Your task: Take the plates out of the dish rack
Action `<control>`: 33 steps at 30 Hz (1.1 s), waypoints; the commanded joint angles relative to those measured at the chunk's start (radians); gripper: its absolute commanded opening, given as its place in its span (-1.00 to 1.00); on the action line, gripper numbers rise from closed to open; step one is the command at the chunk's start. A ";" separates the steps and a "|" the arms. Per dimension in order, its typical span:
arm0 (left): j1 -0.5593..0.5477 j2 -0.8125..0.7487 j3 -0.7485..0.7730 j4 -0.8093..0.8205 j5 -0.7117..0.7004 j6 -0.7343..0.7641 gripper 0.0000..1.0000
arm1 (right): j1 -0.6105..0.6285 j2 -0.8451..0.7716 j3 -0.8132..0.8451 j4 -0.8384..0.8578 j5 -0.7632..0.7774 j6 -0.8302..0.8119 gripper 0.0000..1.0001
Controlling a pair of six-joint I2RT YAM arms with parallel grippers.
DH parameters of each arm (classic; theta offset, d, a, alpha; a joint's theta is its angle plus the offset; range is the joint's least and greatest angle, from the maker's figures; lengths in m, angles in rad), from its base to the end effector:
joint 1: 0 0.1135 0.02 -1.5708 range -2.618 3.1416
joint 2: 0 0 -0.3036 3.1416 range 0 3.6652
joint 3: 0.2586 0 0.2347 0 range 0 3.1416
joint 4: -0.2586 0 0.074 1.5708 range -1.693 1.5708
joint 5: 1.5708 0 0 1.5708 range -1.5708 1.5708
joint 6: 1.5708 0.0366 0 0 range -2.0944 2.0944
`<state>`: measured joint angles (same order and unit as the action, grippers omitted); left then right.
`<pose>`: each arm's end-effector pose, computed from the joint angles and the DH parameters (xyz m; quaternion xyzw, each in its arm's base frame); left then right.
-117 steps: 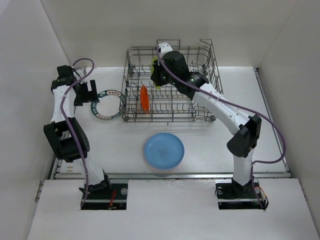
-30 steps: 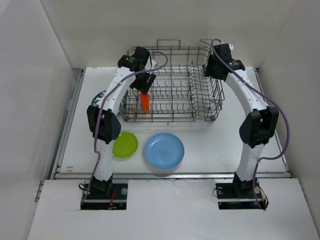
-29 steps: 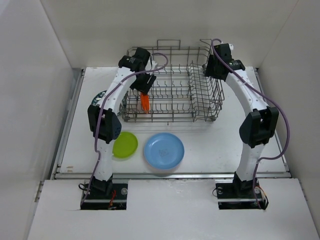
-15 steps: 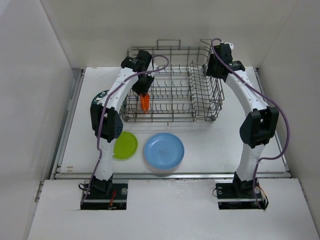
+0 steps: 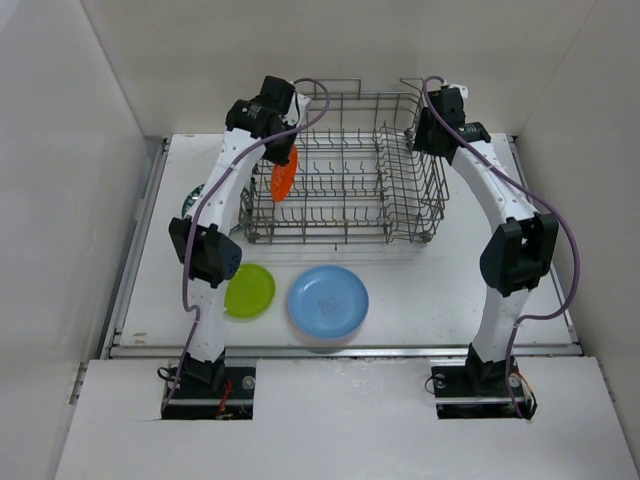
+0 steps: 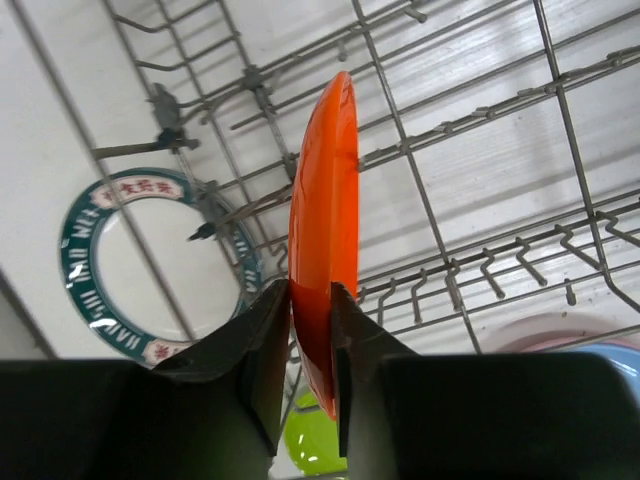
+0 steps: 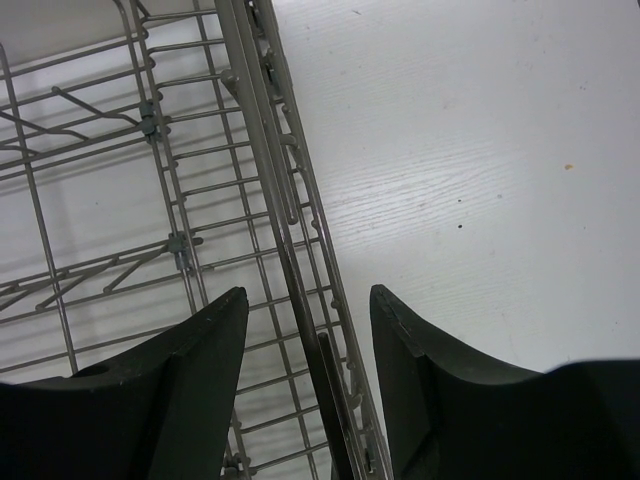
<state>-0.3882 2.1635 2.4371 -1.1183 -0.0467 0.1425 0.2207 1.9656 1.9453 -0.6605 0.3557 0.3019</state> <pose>0.4313 -0.1745 0.4017 0.2371 0.9040 -0.0218 0.3550 0.4409 0.0859 0.3810 0.1122 0.8845 -0.0448 0.4505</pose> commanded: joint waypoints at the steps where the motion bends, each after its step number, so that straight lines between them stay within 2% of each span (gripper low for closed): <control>1: -0.006 -0.125 0.053 0.000 -0.005 -0.011 -1.00 | -0.006 0.015 -0.040 -0.005 -0.024 0.009 0.15; 7: -0.006 -0.134 -0.041 0.011 -0.064 -0.001 -1.00 | -0.006 0.015 -0.040 -0.005 -0.024 0.009 0.15; 16: 0.018 -0.263 -0.041 0.126 -0.110 -0.041 -1.00 | -0.006 -0.004 -0.069 0.004 -0.024 0.009 0.15; 19: 0.078 -0.301 -0.041 0.121 -0.050 -0.066 -1.00 | -0.006 -0.004 -0.078 0.004 -0.024 0.009 0.15; 22: 0.187 -0.338 -0.058 0.034 0.155 -0.066 -1.00 | -0.006 -0.013 -0.078 0.004 -0.024 0.009 0.15; 23: 0.221 -0.358 -0.076 0.011 0.294 -0.066 -1.00 | -0.006 -0.013 -0.078 0.004 -0.024 0.009 0.15; 24: 0.292 -0.372 -0.102 -0.010 0.376 -0.046 -1.00 | -0.006 -0.013 -0.078 0.004 -0.033 0.009 0.15; 26: 0.359 -0.401 -0.208 -0.083 0.534 0.043 -1.00 | -0.006 -0.022 -0.078 0.004 -0.034 0.009 0.15; 27: 0.403 -0.440 -0.249 -0.116 0.658 0.212 -1.00 | -0.006 -0.022 -0.078 0.004 -0.044 0.009 0.15; 28: 0.420 -0.465 -0.292 -0.196 0.695 0.321 -1.00 | -0.006 -0.022 -0.078 0.004 -0.044 0.009 0.15; 29: 0.431 -0.494 -0.405 -0.222 0.706 0.416 -1.00 | -0.006 -0.022 -0.078 0.004 -0.058 0.009 0.15; 31: 0.431 -0.577 -0.519 -0.250 0.618 0.602 -1.00 | -0.006 -0.033 -0.078 0.004 -0.058 0.009 0.15; 33: 0.431 -0.626 -0.674 -0.262 0.582 0.682 -1.00 | -0.006 -0.033 -0.078 0.004 -0.067 0.009 0.12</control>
<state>0.0639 1.6104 1.8908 -1.2457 0.4545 0.5304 0.2180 1.9377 1.8999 -0.6182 0.3321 0.3023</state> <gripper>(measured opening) 0.048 0.565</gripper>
